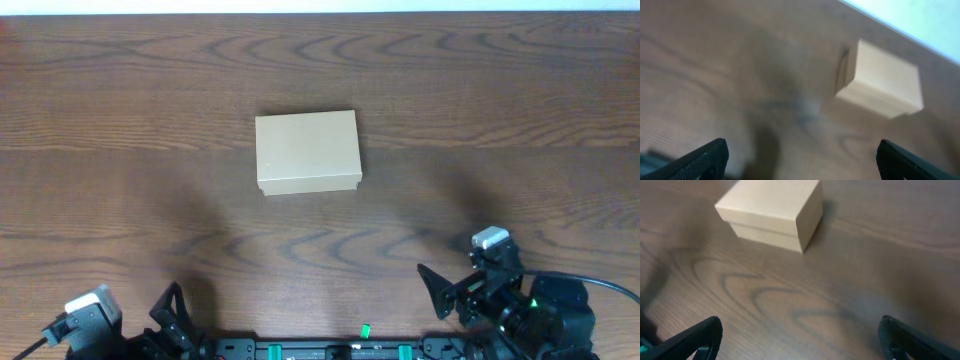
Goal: Pack container
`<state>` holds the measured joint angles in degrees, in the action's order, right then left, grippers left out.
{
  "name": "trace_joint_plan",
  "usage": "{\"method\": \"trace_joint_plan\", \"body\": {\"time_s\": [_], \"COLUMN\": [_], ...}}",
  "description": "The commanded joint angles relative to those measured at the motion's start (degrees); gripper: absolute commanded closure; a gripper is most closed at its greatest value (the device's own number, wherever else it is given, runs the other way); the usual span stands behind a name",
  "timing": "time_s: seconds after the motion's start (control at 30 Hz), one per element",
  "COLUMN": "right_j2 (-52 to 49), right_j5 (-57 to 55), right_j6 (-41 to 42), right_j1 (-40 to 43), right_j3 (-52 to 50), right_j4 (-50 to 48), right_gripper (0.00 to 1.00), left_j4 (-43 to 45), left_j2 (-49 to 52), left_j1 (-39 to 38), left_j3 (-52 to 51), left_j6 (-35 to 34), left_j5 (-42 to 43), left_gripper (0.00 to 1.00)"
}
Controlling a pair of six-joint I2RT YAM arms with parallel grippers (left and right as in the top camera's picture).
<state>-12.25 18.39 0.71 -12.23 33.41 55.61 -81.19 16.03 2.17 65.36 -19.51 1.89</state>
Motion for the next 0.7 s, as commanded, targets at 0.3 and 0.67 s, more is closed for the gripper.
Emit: {"method": "trace_joint_plan", "body": {"time_s": [0.3, 0.67], "right_j2": [3.08, 3.08], "right_j5": [-0.39, -0.44], "right_j6": [0.55, 0.52], "right_j1": [0.74, 0.74], "right_j3": [-8.24, -11.52], "right_j4": [1.7, 0.76], "right_gripper": [0.01, 0.01], "left_j4": [-4.26, -2.45], "left_j2": [-0.02, -0.07], "left_j1": [0.24, 0.52], "left_j3": [-6.43, -10.93], "left_j6": [-0.9, -2.78], "left_j5": [0.94, 1.11], "left_gripper": [0.05, 0.04]}}
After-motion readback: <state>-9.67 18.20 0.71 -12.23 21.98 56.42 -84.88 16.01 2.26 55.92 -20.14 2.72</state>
